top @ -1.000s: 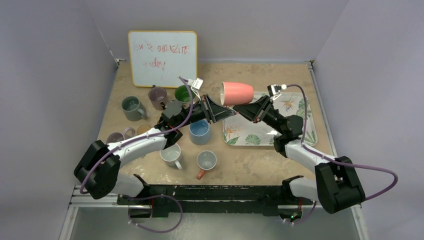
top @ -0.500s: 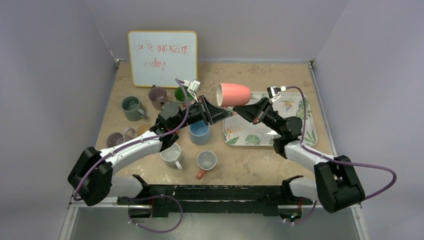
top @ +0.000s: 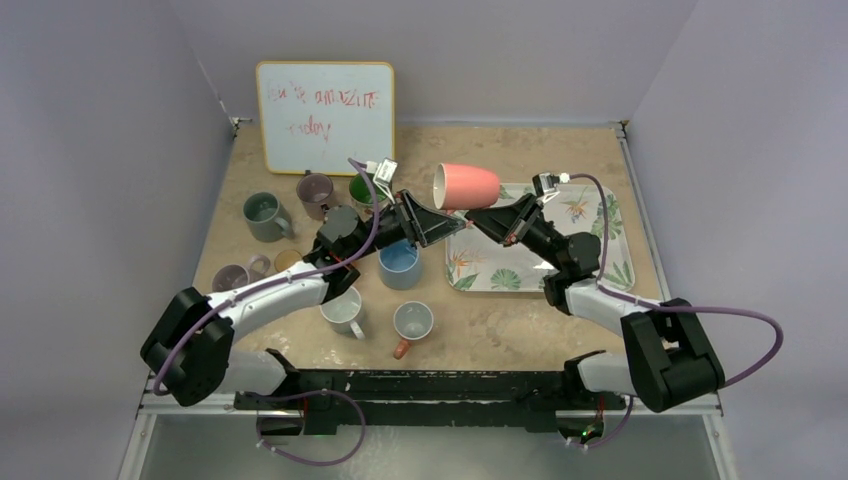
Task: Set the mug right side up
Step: Turn over the cup on the tray.
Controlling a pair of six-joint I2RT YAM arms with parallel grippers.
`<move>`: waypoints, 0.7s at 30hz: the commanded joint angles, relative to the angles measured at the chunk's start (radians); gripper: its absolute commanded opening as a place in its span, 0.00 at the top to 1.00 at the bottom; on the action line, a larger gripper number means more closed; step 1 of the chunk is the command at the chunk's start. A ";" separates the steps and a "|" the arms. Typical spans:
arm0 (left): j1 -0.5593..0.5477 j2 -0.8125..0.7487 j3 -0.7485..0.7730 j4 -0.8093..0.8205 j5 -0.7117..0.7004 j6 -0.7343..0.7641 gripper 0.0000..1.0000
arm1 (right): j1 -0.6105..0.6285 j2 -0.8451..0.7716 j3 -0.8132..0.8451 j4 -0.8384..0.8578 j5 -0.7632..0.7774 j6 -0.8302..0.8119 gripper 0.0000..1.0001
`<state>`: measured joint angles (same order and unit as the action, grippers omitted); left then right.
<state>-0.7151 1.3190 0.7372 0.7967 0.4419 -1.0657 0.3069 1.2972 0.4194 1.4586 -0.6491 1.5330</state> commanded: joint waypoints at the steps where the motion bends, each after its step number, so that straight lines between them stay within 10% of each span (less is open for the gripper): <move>1: 0.001 0.023 0.044 0.136 0.017 -0.033 0.65 | -0.002 -0.031 0.020 0.121 0.035 -0.014 1.00; 10: 0.001 0.035 0.063 0.102 -0.003 -0.023 0.67 | 0.000 -0.048 0.015 0.093 0.016 -0.024 1.00; 21: 0.002 0.039 0.068 0.017 -0.007 0.014 1.00 | 0.001 -0.068 -0.005 -0.087 0.015 -0.147 0.95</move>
<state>-0.7136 1.3640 0.7620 0.7845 0.4301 -1.0851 0.3069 1.2663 0.4160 1.4014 -0.6453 1.4662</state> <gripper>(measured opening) 0.125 0.145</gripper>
